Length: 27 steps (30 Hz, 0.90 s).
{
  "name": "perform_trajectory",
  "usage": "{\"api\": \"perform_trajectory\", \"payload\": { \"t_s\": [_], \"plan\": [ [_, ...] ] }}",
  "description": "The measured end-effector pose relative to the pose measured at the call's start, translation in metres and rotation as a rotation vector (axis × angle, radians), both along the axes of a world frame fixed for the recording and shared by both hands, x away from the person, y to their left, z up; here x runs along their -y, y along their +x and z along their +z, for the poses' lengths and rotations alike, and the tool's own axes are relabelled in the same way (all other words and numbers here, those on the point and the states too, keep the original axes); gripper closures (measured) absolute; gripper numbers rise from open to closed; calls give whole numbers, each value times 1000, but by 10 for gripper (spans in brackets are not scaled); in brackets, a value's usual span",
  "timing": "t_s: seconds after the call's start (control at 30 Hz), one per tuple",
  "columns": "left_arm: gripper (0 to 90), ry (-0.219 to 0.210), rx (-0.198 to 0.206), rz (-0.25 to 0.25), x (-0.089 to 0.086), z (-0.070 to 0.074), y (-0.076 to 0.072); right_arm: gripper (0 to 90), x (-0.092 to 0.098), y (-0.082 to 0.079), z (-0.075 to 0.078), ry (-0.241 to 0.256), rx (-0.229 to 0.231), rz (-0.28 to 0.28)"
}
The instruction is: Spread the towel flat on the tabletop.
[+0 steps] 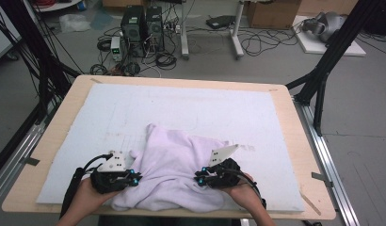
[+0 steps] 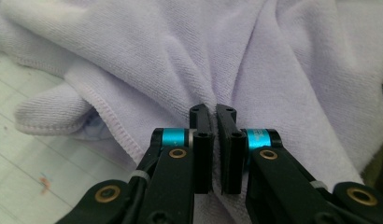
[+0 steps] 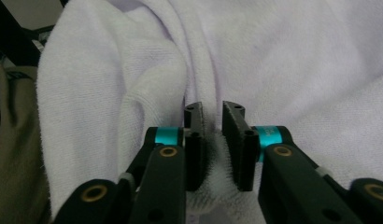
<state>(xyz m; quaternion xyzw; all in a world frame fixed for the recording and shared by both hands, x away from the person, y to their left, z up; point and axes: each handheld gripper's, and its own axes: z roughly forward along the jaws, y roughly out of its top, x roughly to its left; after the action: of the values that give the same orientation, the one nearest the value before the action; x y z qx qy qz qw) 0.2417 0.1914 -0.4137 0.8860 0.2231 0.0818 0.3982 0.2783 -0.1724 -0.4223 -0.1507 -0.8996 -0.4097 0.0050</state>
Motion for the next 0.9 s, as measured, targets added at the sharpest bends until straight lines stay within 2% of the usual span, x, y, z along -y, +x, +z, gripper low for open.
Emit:
{"api": "perform_trajectory", "payload": {
  "t_s": [0.07, 0.13, 0.17, 0.27, 0.37, 0.47, 0.5, 0.53, 0.57, 0.63, 0.7, 0.77, 0.8, 0.87, 0.9],
  "plan": [
    [779, -11, 8, 11, 0, 2, 0, 612, 1, 4, 1, -1, -35, 1],
    [602, -12, 19, 37, -2, 6, 6, 555, 4, 7, 6, 15, -29, -13],
    [555, -31, 24, 44, -3, 10, 12, 540, 7, 9, 10, 30, -23, -21],
    [497, -56, 41, 67, -7, 19, 27, 509, 20, 19, 21, 55, 12, -75],
    [498, -83, 59, 99, -9, 30, 50, 506, 33, 32, 24, 57, 32, -144],
    [526, -102, 59, 136, -6, 33, 72, 500, 44, 44, 21, 26, 41, -213],
    [543, -89, 60, 149, -4, 32, 80, 490, 47, 47, 20, 20, 43, -233],
    [575, -87, 42, 170, 0, 28, 90, 485, 50, 50, 17, 3, 42, -256],
    [601, -70, 32, 177, 4, 24, 97, 485, 54, 54, 12, -35, 40, -284],
    [602, -48, -9, 191, 10, 15, 109, 487, 63, 57, 2, -63, 25, -321],
    [585, -17, -5, 205, 16, 5, 118, 484, 71, 58, -7, -78, 4, -355],
    [539, 10, -12, 249, 22, -6, 126, 480, 75, 55, -11, -60, -4, -365],
    [503, 22, -13, 271, 23, -9, 130, 472, 74, 54, -13, -71, -5, -367],
    [445, 2, -28, 315, 24, -15, 136, 468, 71, 55, -13, -82, 8, -359],
    [448, -4, -32, 330, 25, -17, 138, 467, 69, 55, -14, -84, 11, -357]
  ]
}}
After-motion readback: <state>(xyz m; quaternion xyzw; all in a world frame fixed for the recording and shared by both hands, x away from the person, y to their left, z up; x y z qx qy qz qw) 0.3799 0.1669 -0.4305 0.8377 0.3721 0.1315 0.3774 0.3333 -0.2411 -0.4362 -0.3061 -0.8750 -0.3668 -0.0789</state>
